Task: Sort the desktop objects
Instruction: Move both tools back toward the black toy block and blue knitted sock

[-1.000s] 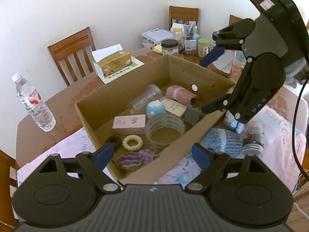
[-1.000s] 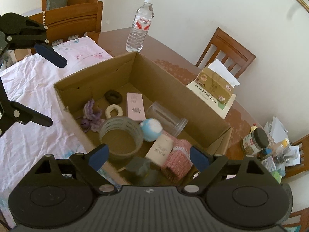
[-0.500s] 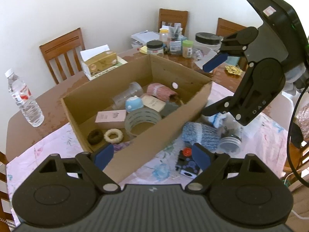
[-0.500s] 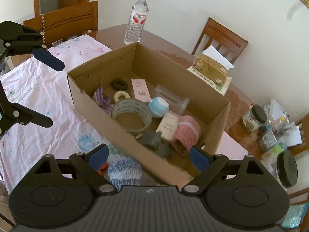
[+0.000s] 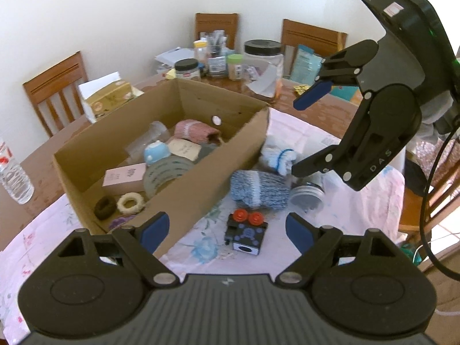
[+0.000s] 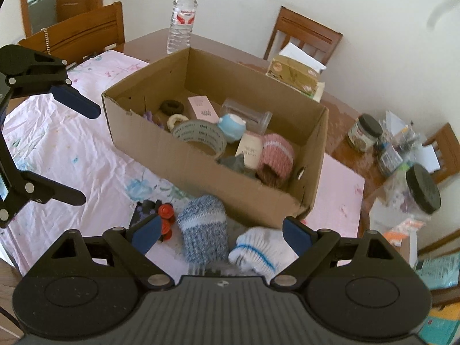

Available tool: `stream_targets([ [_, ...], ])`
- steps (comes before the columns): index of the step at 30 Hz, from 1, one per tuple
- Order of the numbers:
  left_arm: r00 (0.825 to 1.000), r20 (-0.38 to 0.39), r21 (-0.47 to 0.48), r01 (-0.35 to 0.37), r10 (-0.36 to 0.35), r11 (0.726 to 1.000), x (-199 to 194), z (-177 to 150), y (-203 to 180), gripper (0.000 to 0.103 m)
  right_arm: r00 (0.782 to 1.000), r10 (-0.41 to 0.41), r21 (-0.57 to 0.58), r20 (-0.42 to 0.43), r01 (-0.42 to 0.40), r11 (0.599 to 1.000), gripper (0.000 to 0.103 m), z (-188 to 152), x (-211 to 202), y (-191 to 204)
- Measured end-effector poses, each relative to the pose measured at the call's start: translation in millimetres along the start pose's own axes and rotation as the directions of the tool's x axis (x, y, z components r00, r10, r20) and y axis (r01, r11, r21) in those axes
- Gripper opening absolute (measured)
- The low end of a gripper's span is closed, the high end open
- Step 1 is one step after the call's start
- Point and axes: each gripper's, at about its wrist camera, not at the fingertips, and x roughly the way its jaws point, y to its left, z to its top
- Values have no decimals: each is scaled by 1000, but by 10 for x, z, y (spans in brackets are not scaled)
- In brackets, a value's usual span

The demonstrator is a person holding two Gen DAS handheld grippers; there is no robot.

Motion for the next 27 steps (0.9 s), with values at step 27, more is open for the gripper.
stream_targets([
  [27,994,-107,19,-5,7,1000,882,-299,-148,87,991,108,-119,-75,-116,986,94,-180,420,69],
])
